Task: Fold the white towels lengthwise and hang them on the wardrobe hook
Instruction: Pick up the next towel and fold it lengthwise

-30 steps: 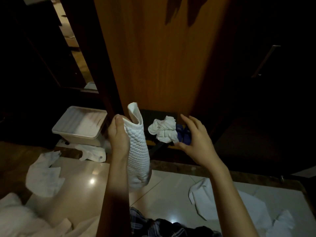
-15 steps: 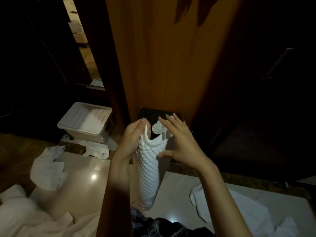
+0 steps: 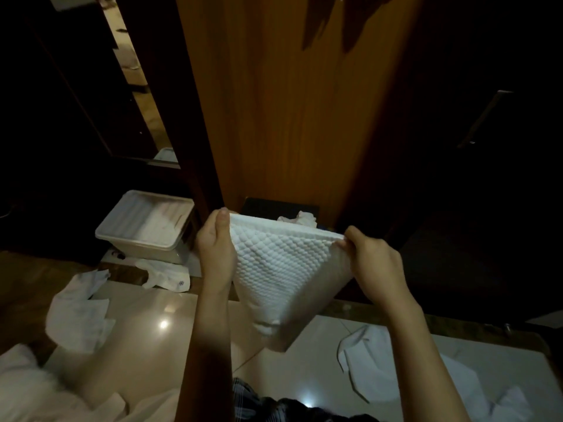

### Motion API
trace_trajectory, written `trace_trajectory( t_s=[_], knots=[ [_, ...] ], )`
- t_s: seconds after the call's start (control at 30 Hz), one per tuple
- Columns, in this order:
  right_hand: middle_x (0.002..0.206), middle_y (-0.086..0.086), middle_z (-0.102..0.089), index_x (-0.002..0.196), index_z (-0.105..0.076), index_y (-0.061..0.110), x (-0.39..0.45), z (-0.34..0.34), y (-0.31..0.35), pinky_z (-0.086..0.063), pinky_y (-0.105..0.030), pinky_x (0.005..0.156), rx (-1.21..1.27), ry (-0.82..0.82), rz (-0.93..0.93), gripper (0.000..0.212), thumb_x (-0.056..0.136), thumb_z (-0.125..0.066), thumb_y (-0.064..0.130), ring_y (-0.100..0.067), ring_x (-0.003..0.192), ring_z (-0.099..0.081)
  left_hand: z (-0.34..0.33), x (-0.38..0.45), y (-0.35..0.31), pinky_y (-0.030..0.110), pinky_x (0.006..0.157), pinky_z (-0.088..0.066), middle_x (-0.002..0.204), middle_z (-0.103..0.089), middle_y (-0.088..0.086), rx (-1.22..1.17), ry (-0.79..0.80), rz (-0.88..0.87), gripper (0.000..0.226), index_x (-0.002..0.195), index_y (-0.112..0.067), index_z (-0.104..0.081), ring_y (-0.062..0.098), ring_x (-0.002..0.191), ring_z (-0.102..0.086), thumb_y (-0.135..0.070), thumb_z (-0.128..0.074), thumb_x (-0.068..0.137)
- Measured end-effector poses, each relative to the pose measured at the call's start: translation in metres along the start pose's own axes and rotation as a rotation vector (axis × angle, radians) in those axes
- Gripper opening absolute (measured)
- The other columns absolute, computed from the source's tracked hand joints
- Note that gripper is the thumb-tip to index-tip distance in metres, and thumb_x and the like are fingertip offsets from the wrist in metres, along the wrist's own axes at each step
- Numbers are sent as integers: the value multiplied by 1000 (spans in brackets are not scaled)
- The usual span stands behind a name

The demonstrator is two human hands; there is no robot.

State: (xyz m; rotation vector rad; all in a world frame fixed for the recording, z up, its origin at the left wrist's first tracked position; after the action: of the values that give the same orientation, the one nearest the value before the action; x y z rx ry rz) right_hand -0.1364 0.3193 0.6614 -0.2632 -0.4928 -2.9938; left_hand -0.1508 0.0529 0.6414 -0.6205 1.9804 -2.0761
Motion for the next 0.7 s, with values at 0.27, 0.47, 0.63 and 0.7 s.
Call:
trace_trajectory(
  t_s=[0.27,0.47,0.63,0.7],
  knots=[
    [59,10,-44,78,-32,35,-5,-7,-24,-26,-25,48,32,-87,-79,21,98,-41,34,-11,56,-47,-4,-7,38,30,65,-29,80,-58,1,624,-44,-57,35,92,-19,-63,24,86,-51,-40,-35,99],
    [78,4,-57,86,-49,26,-7,-6,-25,-37,-29,55,-28,-99,-84,12,96,-45,29,-19,69,-57,-23,-8,57,32,65,-52,82,-59,-2,107,164,243,27,78,-22,-58,16,83,-59,-32,-43,98],
    [72,4,-52,89,-48,20,-6,-8,-28,-35,-27,53,-1,1,-58,15,97,-43,31,-16,64,-55,-42,-17,62,19,62,-55,79,-74,-9,-319,164,398,36,76,-25,-69,8,82,-70,-28,-42,99],
    [65,5,-48,98,-41,20,-7,-15,-28,-30,-22,46,51,81,-42,6,97,-46,23,-12,55,-50,-50,-20,62,20,67,-55,83,-74,-6,-310,198,391,34,81,-21,-69,9,85,-70,-28,-41,99]
  ],
)
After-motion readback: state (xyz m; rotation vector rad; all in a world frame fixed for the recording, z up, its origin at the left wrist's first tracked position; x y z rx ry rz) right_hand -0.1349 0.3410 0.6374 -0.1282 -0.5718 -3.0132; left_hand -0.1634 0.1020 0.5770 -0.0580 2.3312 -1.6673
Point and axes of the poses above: each hand's wrist, its own x-axis towards the middle knuckle, its own z-axis out of the back of the hand, y = z × x, the point moved 10 cm from there along x, towards the middle knuckle
